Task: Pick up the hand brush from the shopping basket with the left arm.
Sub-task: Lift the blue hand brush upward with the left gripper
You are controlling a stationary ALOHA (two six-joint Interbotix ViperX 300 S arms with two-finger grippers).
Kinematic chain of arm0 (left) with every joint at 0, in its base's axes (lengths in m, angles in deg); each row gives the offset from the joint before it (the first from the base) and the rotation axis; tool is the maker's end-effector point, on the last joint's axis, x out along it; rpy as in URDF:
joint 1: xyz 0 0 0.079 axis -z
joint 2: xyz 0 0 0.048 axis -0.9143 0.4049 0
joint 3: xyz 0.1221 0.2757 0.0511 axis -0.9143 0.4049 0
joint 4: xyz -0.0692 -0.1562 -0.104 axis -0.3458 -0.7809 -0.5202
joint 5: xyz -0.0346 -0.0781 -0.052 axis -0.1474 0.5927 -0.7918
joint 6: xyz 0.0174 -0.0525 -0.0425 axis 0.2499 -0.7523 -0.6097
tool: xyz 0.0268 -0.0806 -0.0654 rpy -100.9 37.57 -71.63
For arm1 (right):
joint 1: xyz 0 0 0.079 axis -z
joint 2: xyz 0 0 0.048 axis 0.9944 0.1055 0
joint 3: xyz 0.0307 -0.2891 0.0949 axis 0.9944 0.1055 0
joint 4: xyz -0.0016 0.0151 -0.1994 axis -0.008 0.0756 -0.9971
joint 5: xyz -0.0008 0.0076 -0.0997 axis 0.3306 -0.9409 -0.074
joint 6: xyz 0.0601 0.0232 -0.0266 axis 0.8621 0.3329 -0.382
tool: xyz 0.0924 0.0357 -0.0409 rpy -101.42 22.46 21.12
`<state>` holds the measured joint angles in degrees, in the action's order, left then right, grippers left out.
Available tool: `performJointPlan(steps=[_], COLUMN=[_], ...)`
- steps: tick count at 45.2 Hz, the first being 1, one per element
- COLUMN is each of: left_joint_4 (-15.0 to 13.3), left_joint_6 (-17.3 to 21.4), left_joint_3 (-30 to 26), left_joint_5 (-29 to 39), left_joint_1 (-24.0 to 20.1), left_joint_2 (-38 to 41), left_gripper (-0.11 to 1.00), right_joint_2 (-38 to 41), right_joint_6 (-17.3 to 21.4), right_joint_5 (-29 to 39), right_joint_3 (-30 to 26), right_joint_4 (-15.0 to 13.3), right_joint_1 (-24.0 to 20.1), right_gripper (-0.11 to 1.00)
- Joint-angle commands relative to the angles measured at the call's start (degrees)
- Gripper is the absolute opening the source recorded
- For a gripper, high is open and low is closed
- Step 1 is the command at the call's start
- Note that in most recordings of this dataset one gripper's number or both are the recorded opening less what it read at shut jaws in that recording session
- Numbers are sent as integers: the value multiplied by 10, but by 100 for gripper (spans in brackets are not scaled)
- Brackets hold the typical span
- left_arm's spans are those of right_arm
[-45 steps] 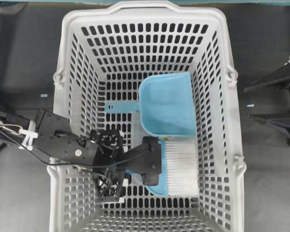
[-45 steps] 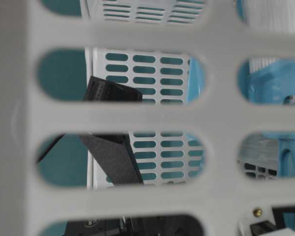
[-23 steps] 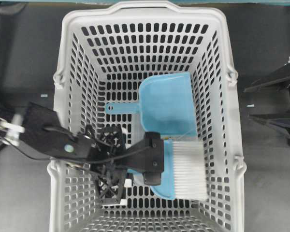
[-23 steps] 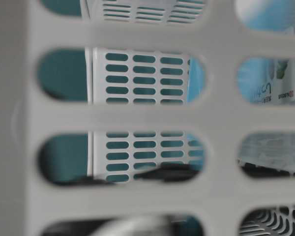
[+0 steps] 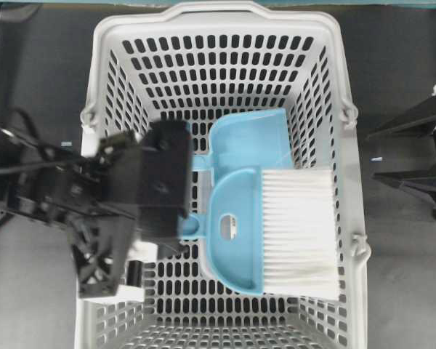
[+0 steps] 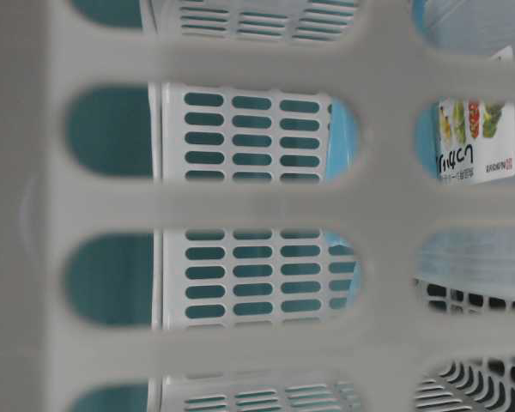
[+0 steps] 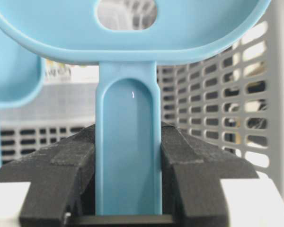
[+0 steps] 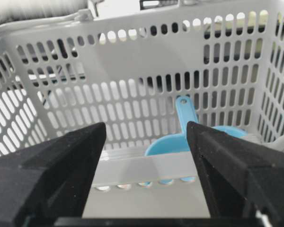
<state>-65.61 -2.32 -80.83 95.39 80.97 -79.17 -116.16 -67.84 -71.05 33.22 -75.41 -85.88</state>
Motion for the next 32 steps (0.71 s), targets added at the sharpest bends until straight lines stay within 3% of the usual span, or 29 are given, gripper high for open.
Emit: performJointPlan(steps=[1,32], left_joint_4=[3,3], left_joint_6=[17,25], left_joint_3=[-21,-26], left_joint_5=[0,-7], left_joint_1=[0,-2], left_joint_2=[-12,6], left_gripper=[24,24], right_joint_2=[4,2], right_joint_6=[1,1], right_joint_5=[-5,-5], right_joint_3=[-4,-4], right_joint_4=[2,2], right_joint_1=[-2,-2], right_gripper=[67,67])
